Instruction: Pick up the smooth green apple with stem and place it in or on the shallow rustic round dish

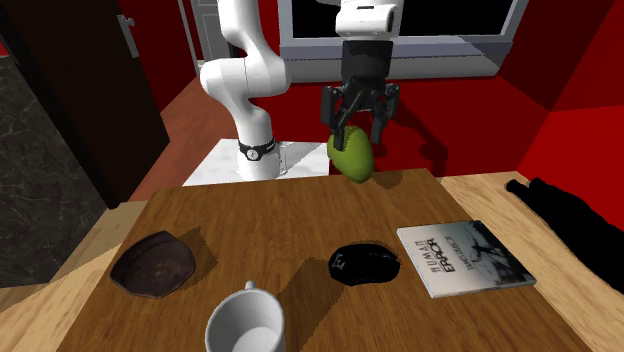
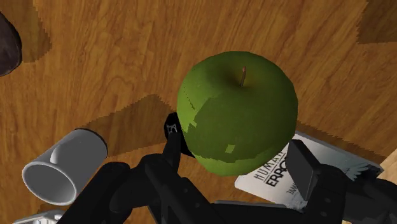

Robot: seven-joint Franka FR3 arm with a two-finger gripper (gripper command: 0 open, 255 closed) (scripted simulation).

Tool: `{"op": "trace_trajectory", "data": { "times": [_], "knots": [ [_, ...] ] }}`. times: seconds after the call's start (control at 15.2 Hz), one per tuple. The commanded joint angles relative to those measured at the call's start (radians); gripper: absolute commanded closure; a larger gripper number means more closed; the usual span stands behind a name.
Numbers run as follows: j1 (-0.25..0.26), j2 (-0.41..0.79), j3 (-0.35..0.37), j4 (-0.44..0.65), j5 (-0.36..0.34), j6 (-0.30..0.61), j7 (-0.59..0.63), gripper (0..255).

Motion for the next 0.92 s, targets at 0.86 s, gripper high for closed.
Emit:
{"op": "trace_trajectory", "data": {
  "times": [0.86],
  "knots": [
    [-0.144,0.026,-0.292,0.005,-0.085,0.018,-0.375,255]
  ]
}}
